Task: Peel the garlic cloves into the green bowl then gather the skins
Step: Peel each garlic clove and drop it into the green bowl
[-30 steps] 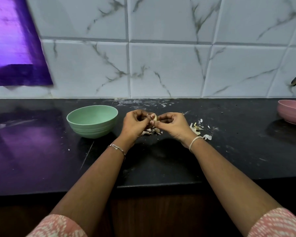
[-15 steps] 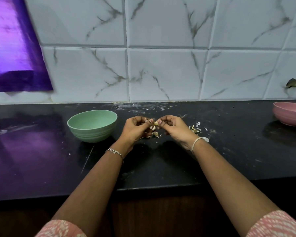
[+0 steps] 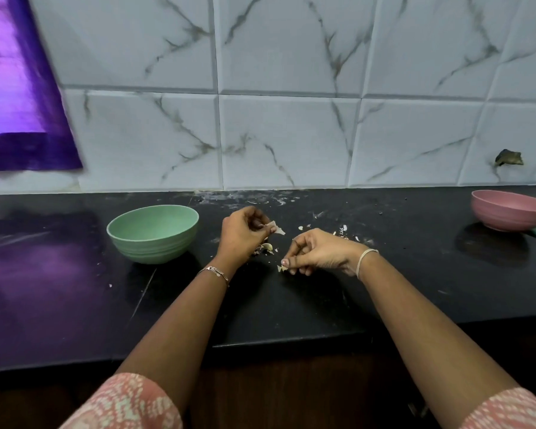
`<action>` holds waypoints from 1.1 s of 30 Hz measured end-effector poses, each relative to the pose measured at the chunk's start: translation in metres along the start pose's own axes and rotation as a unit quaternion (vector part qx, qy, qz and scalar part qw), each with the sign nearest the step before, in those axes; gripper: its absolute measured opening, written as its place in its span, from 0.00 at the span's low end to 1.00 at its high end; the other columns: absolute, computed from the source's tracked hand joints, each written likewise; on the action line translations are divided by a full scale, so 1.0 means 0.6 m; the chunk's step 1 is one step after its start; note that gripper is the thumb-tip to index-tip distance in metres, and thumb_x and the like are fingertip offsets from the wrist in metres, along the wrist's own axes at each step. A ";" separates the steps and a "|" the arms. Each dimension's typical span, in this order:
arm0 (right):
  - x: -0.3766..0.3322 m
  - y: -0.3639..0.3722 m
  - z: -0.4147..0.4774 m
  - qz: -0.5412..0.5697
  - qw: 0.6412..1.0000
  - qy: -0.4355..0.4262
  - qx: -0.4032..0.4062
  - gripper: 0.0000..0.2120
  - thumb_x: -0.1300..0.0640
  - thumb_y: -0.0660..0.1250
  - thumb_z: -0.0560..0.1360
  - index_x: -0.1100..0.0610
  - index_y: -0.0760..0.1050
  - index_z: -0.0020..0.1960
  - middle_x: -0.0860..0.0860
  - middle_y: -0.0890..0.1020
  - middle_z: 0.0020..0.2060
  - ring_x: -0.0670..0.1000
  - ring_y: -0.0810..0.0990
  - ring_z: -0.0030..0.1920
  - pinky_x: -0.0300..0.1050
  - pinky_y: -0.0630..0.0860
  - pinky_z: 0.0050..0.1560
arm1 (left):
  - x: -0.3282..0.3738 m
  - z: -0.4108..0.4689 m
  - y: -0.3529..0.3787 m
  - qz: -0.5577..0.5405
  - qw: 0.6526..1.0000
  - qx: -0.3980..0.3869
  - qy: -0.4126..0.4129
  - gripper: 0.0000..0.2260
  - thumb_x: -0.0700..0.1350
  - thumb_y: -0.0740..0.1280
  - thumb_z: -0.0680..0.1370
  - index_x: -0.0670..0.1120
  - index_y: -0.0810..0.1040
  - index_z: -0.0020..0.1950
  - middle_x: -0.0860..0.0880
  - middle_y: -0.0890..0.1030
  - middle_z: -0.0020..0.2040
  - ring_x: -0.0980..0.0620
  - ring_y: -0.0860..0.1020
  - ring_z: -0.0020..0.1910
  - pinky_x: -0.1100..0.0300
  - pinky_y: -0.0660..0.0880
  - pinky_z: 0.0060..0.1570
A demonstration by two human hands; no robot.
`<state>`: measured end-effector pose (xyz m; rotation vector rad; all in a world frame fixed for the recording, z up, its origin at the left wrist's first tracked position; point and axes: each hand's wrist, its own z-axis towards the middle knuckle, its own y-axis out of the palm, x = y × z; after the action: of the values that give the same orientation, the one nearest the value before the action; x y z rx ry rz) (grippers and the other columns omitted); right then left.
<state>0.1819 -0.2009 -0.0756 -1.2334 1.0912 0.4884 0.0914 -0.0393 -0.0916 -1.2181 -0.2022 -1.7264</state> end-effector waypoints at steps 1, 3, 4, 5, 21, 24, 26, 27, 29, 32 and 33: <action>0.003 0.003 0.001 0.005 1.000 -0.002 0.004 0.05 0.62 0.73 0.73 0.64 0.78 0.46 0.55 0.81 0.34 0.46 0.76 0.33 0.32 0.74 0.32 | 0.001 0.004 0.007 0.006 1.000 0.003 0.007 0.10 0.42 0.78 0.69 0.50 0.78 0.38 0.51 0.82 0.37 0.61 0.76 0.32 0.70 0.74 0.34; 0.010 0.007 0.004 0.021 1.000 -0.008 0.014 0.04 0.62 0.73 0.74 0.62 0.79 0.46 0.54 0.81 0.34 0.45 0.75 0.32 0.31 0.72 0.31 | 0.004 0.010 0.023 0.028 0.999 -0.012 0.022 0.08 0.44 0.77 0.71 0.48 0.78 0.40 0.50 0.81 0.38 0.61 0.76 0.32 0.70 0.72 0.33; 0.014 0.008 0.004 0.034 0.999 -0.012 0.019 0.04 0.62 0.73 0.73 0.61 0.79 0.46 0.53 0.81 0.33 0.45 0.75 0.32 0.31 0.72 0.31 | 0.006 0.014 0.033 0.057 0.998 -0.024 0.033 0.06 0.46 0.75 0.72 0.46 0.80 0.42 0.49 0.81 0.40 0.58 0.78 0.36 0.69 0.72 0.36; 0.017 0.008 0.003 0.047 0.998 -0.017 0.024 0.04 0.62 0.73 0.73 0.61 0.79 0.46 0.52 0.82 0.33 0.44 0.75 0.31 0.31 0.71 0.31 | 0.006 0.018 0.042 0.093 0.994 -0.034 0.049 0.06 0.46 0.73 0.75 0.44 0.82 0.46 0.48 0.81 0.44 0.55 0.79 0.41 0.66 0.72 0.40; 0.028 0.004 0.009 0.072 0.996 -0.038 0.025 0.06 0.60 0.74 0.73 0.61 0.78 0.42 0.51 0.81 0.31 0.42 0.73 0.28 0.31 0.70 0.30 | 0.011 0.032 0.079 0.169 0.974 -0.095 0.113 0.04 0.39 0.71 0.72 0.47 0.83 0.44 0.51 0.83 0.40 0.51 0.81 0.41 0.58 0.76 0.43; 0.028 0.003 0.008 0.073 0.996 -0.037 0.026 0.07 0.60 0.73 0.73 0.63 0.79 0.46 0.52 0.81 0.32 0.43 0.73 0.29 0.32 0.70 0.30 | 0.008 0.032 0.079 0.148 0.973 -0.117 0.133 0.18 0.30 0.61 0.72 0.44 0.84 0.51 0.48 0.85 0.46 0.52 0.81 0.44 0.60 0.77 0.49; 0.027 0.004 0.007 0.078 0.996 -0.035 0.027 0.08 0.59 0.73 0.73 0.64 0.78 0.47 0.52 0.82 0.32 0.43 0.73 0.29 0.32 0.70 0.30 | 0.007 0.031 0.080 0.133 0.976 -0.124 0.122 0.19 0.30 0.59 0.73 0.45 0.84 0.53 0.48 0.84 0.49 0.53 0.81 0.48 0.66 0.74 0.50; 0.027 0.004 0.006 0.081 0.996 -0.035 0.028 0.08 0.59 0.73 0.74 0.63 0.78 0.47 0.51 0.82 0.32 0.43 0.73 0.29 0.32 0.70 0.30 | 0.006 0.032 0.081 0.123 0.979 -0.119 0.114 0.17 0.32 0.60 0.74 0.45 0.84 0.53 0.49 0.84 0.51 0.54 0.80 0.49 0.69 0.71 0.50; 0.027 0.005 0.006 0.084 0.995 -0.036 0.029 0.07 0.59 0.72 0.74 0.62 0.78 0.46 0.51 0.82 0.32 0.42 0.73 0.28 0.32 0.70 0.30 | 0.002 0.034 0.083 0.106 0.984 -0.092 0.107 0.10 0.38 0.65 0.76 0.44 0.85 0.52 0.48 0.79 0.53 0.55 0.77 0.49 0.74 0.68 0.47; 0.027 0.005 0.007 0.083 0.995 -0.034 0.037 0.07 0.58 0.71 0.75 0.61 0.78 0.45 0.49 0.82 0.31 0.42 0.73 0.28 0.32 0.70 0.30 | -0.004 0.039 0.080 0.093 0.989 -0.070 0.094 0.08 0.45 0.71 0.76 0.40 0.84 0.50 0.48 0.78 0.51 0.54 0.77 0.44 0.67 0.72 0.47; 0.027 0.006 0.007 0.082 0.995 -0.034 0.040 0.06 0.58 0.71 0.75 0.61 0.78 0.45 0.49 0.81 0.31 0.42 0.73 0.28 0.31 0.70 0.30 | -0.004 0.039 0.076 0.098 0.989 -0.070 0.089 0.07 0.44 0.72 0.75 0.41 0.84 0.49 0.48 0.81 0.49 0.54 0.78 0.43 0.64 0.74 0.47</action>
<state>0.1877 -0.2000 -0.0914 -1.0546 1.1492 0.6009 0.1415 -0.0473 -0.0990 -1.1360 0.1423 -1.6865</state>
